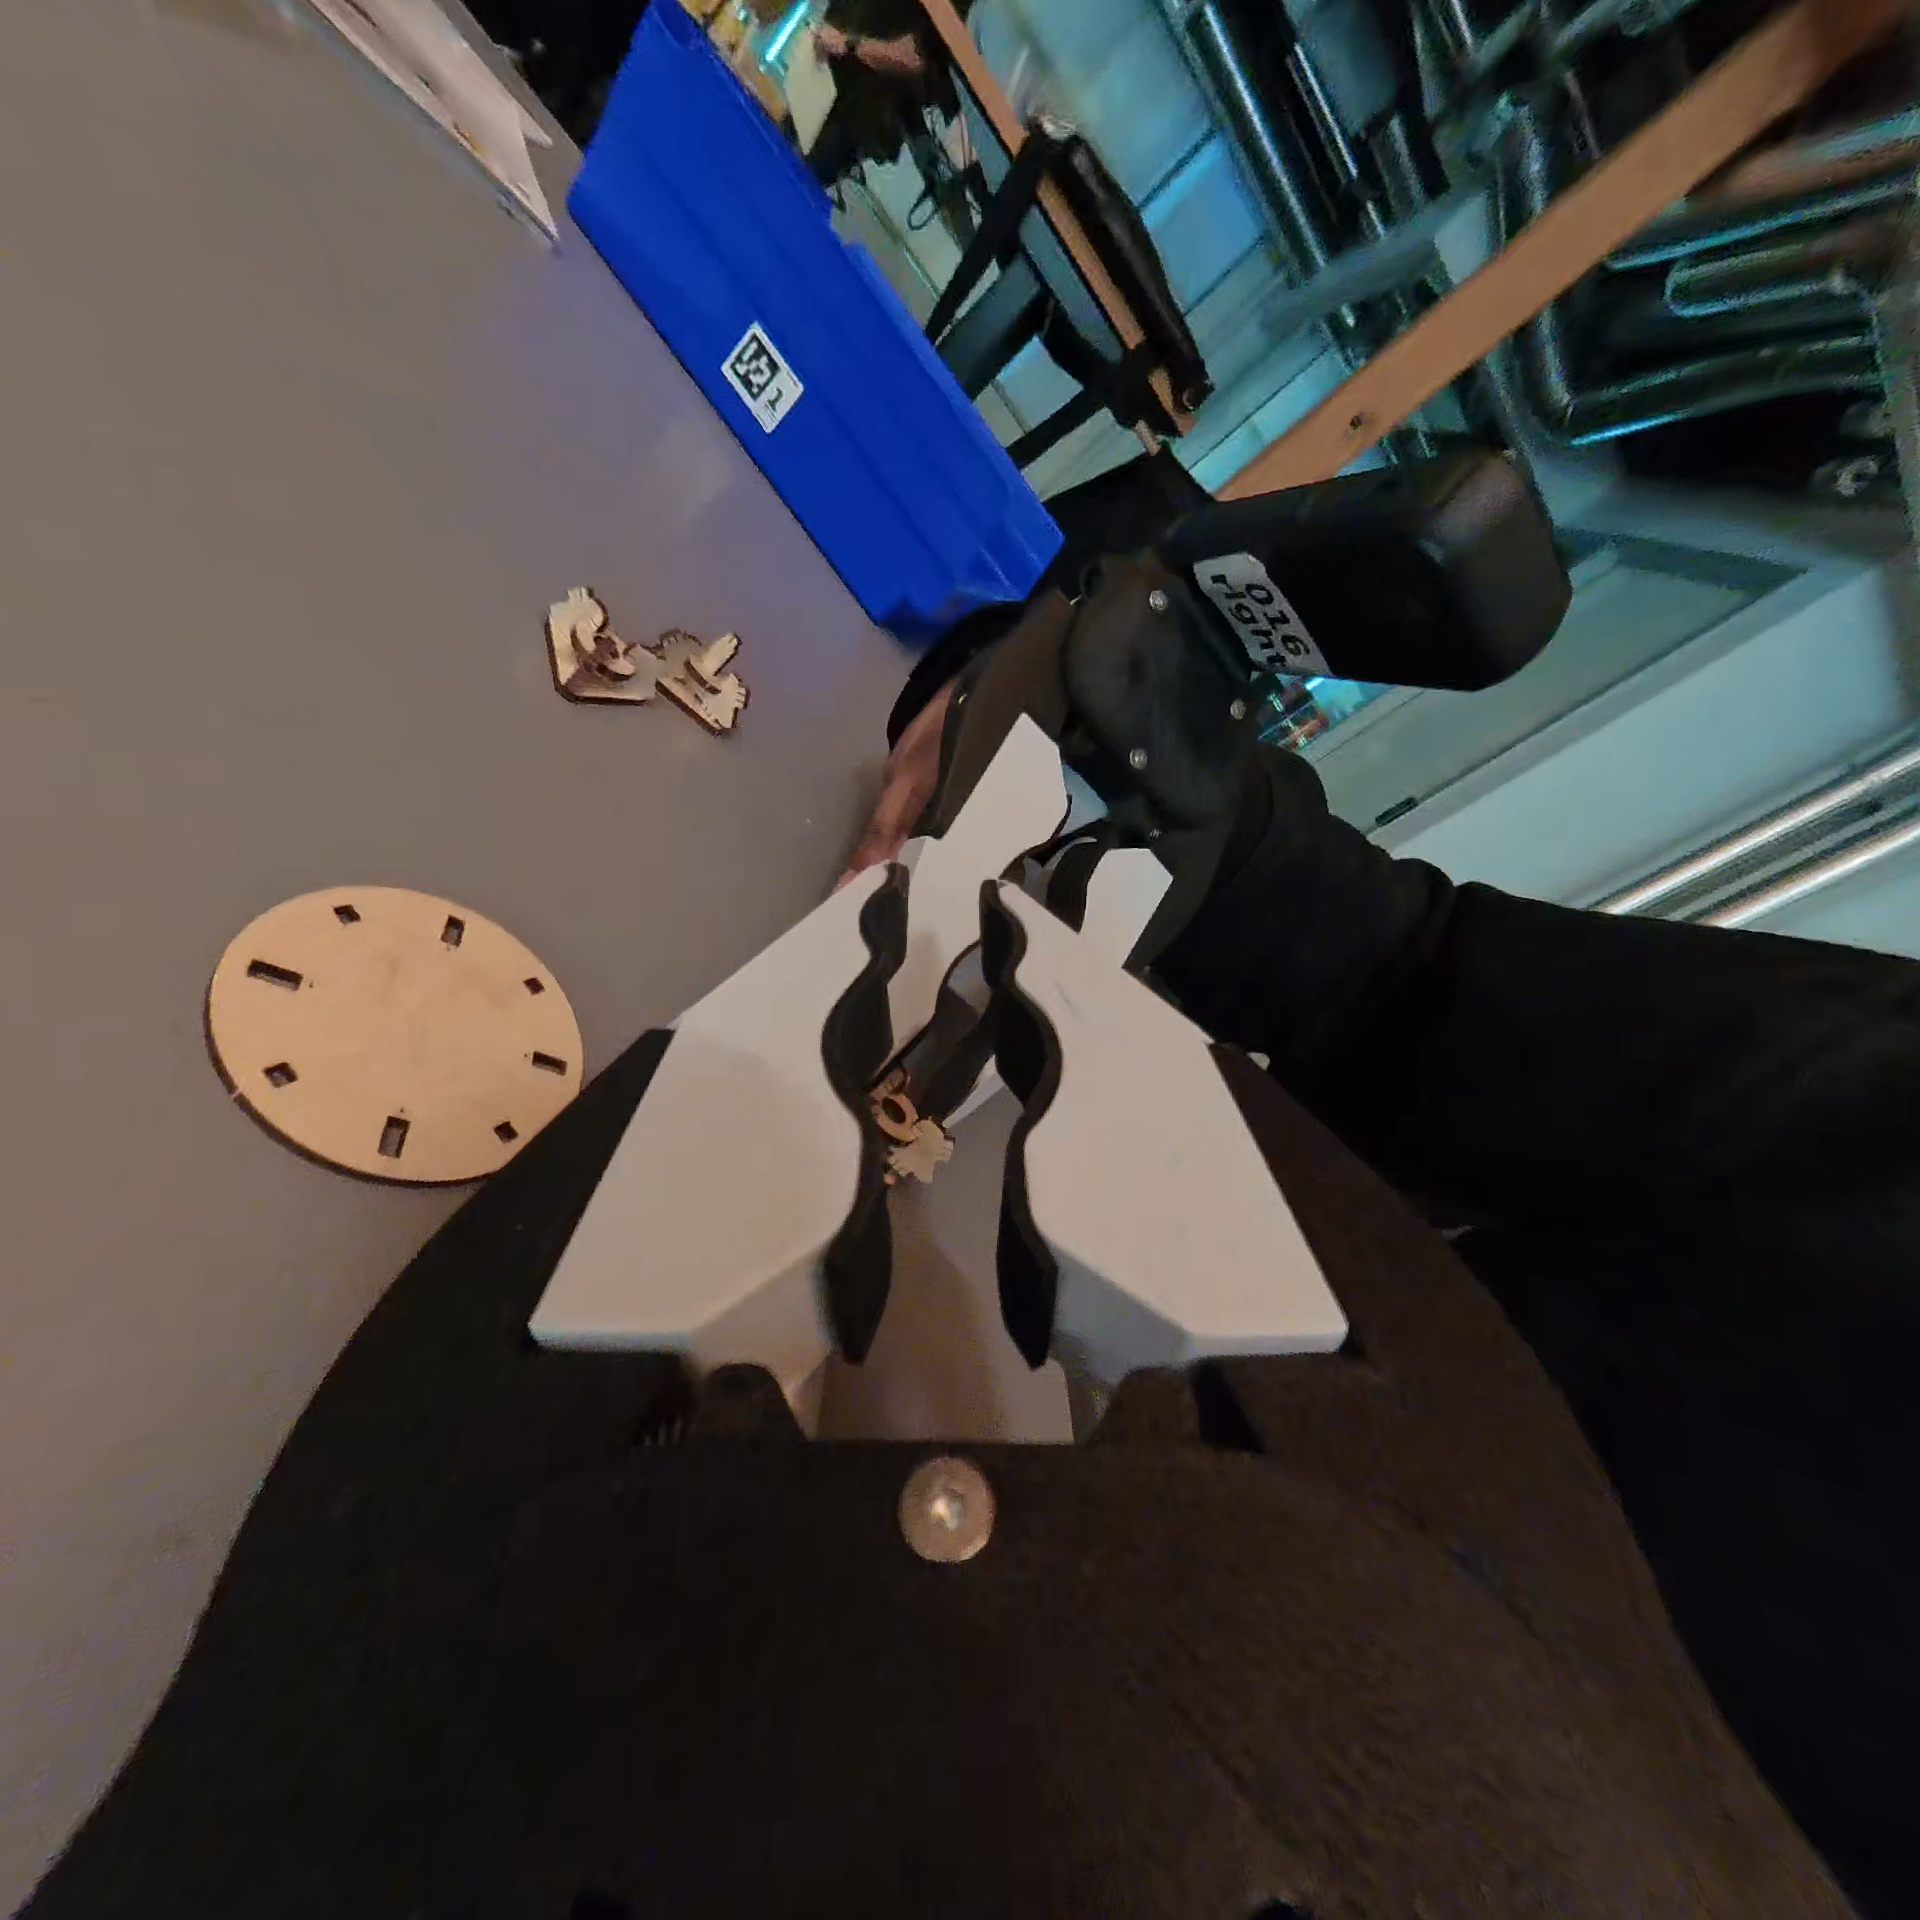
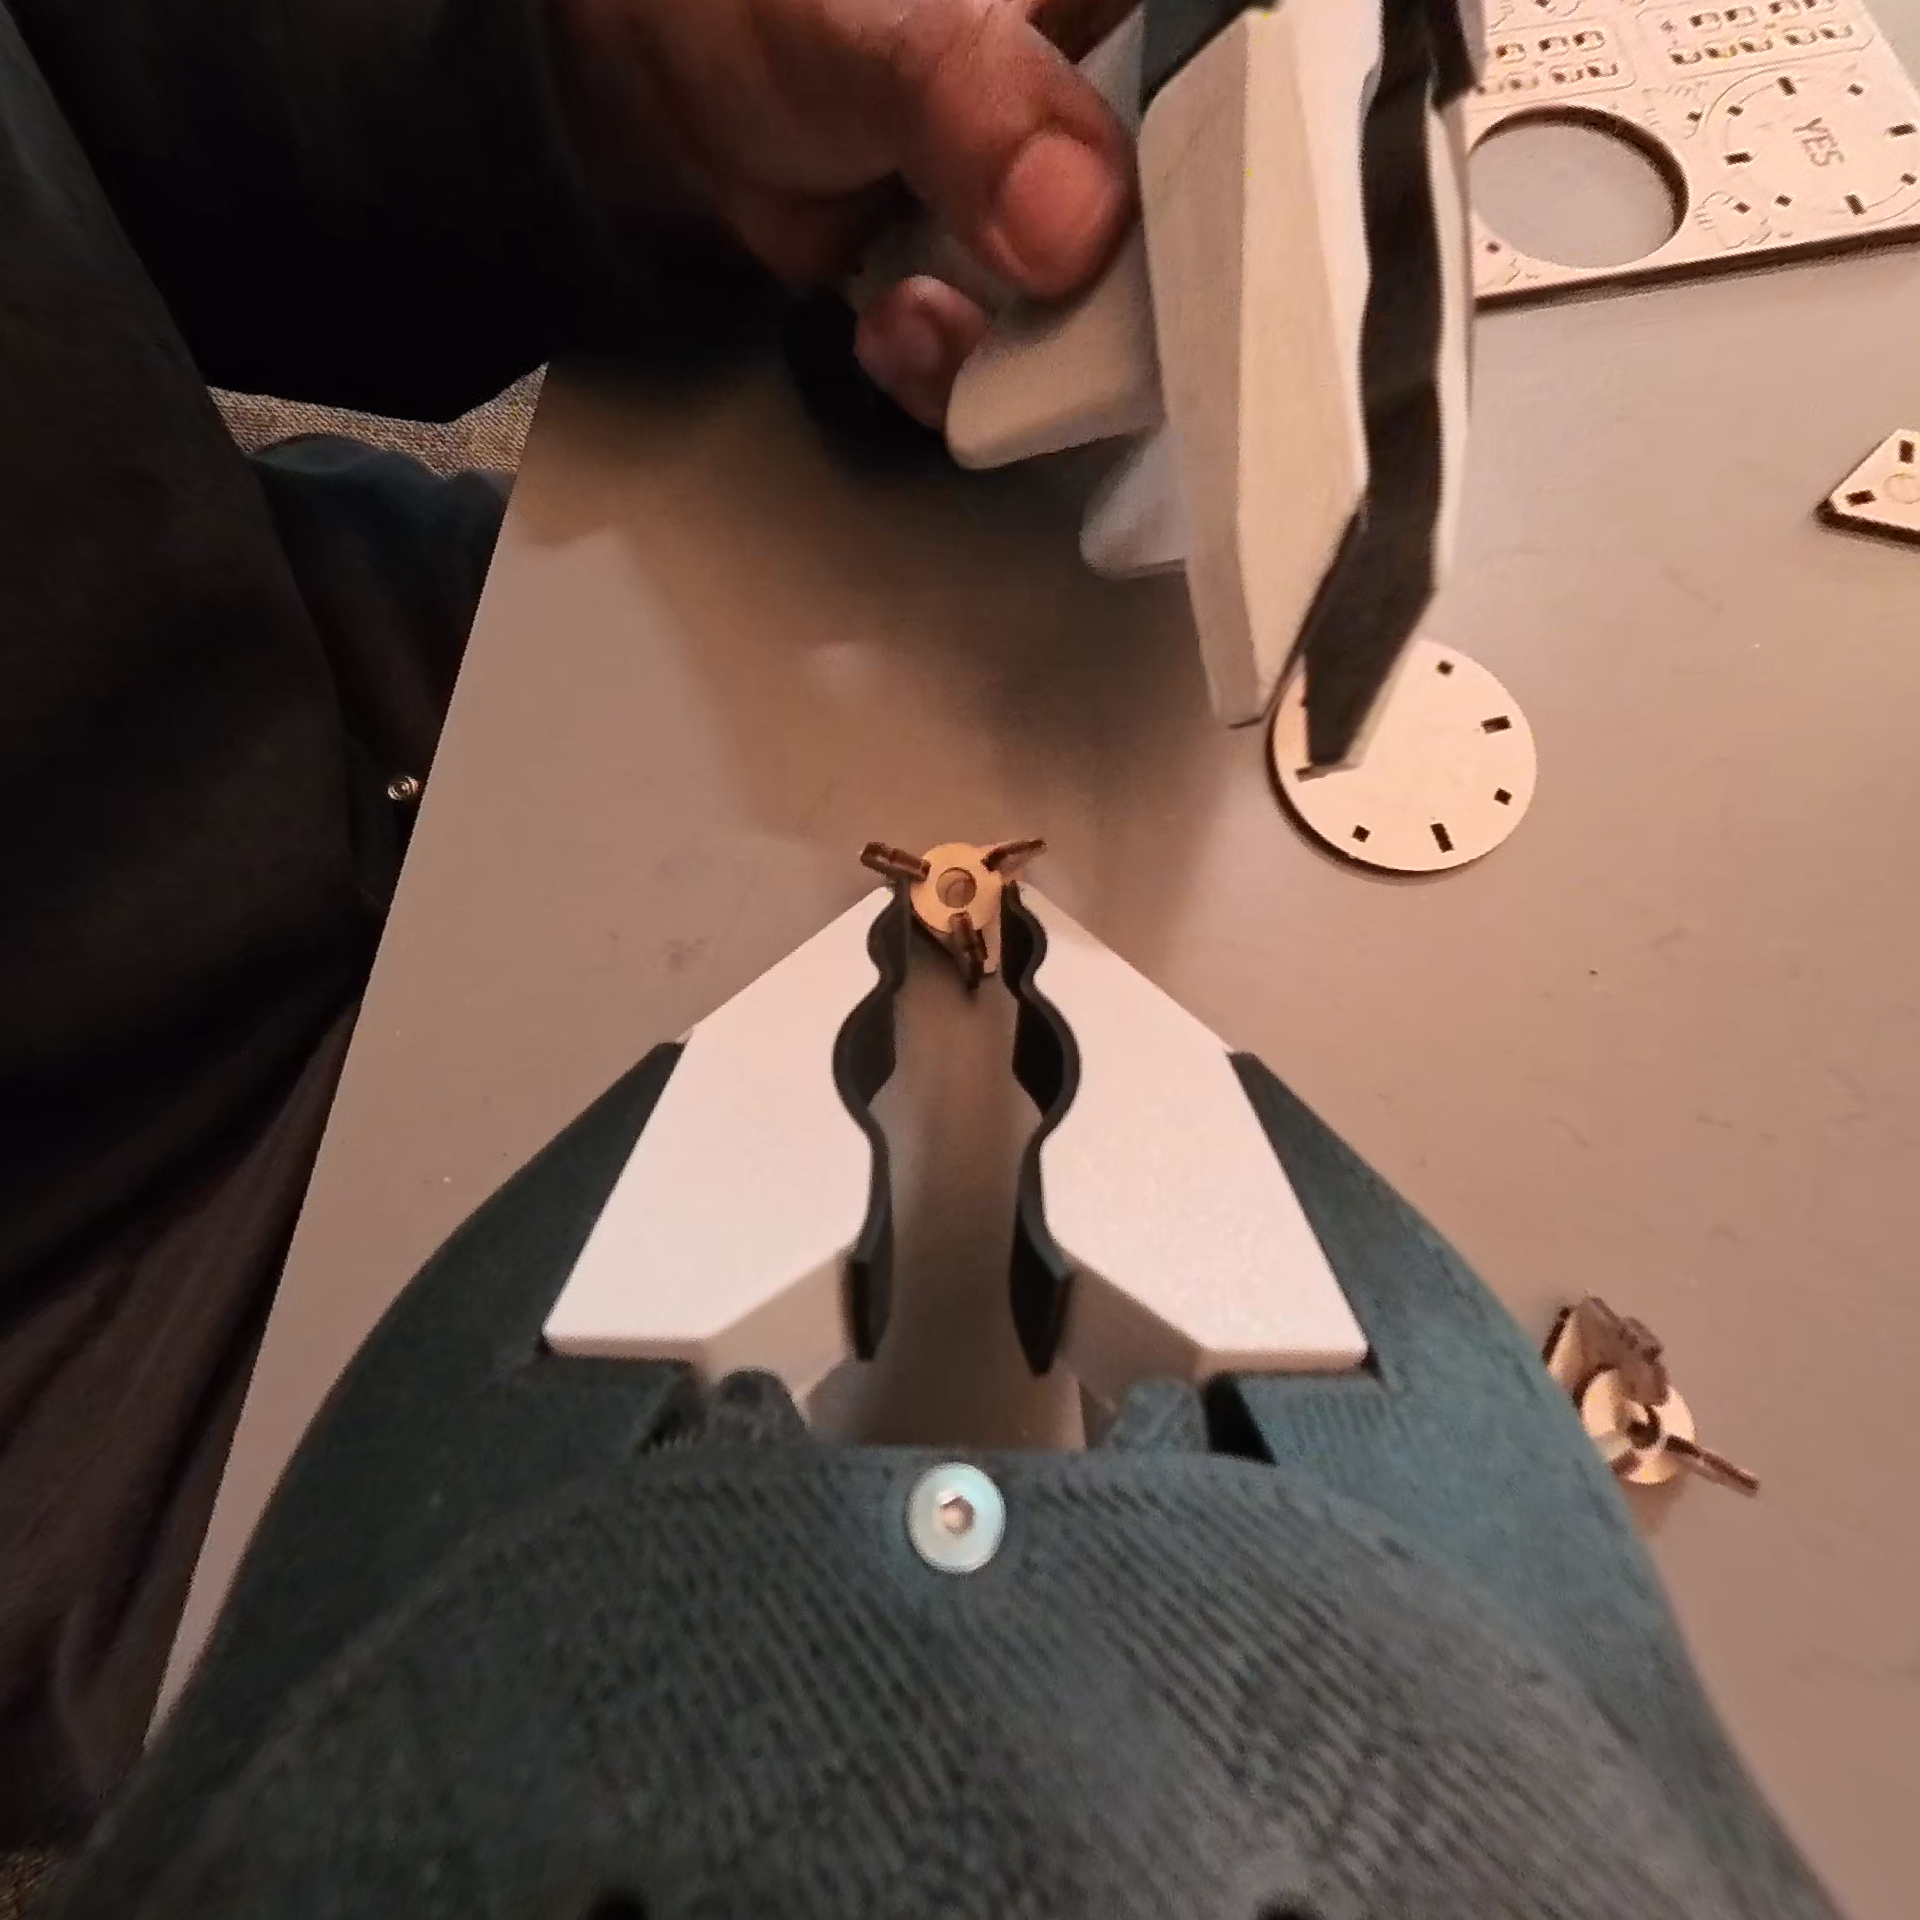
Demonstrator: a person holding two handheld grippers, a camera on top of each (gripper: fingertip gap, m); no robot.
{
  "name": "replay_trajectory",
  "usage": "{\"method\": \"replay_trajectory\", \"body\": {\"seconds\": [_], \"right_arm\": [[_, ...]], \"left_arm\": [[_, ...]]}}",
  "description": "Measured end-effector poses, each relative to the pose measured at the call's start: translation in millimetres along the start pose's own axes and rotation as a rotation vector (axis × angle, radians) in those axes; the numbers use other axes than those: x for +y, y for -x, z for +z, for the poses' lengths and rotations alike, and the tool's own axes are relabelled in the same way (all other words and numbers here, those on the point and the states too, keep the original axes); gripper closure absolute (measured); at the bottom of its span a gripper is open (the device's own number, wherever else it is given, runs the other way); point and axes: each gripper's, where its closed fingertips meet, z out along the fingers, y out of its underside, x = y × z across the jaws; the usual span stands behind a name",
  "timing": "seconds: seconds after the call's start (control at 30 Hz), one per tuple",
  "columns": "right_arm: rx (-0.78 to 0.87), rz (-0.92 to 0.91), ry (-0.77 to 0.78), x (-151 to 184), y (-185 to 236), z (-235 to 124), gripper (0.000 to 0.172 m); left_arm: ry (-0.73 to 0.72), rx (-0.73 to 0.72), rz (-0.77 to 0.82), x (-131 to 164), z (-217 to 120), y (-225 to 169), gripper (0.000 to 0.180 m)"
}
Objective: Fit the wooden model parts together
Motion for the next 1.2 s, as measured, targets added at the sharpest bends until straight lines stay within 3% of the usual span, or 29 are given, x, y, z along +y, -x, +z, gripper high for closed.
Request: {"method": "replay_trajectory", "body": {"seconds": [0.07,0.1,0.17,0.33,0.7,1.2], "right_arm": [[0.0,-0.004,0.0,0,-1,0,0.156],[0.001,-0.006,0.0,0,-1,0,0.156],[-0.001,-0.006,0.001,0,-1,0,0.156],[-0.009,-0.004,0.002,-1,-2,1,0.156],[-0.017,-0.009,0.009,-1,-2,1,0.156],[-0.002,-0.024,0.036,2,-1,2,0.156]], "left_arm": [[0.012,-0.012,-0.012,2,-3,3,0.172],[0.053,-0.062,-0.022,7,-6,12,0.18],[0.125,-0.181,0.008,15,-14,27,0.18],[0.131,-0.058,0.037,14,-18,9,0.18],[0.438,-0.182,0.162,58,-7,22,0.17],[0.441,-0.109,0.14,59,-6,15,0.18]]}}
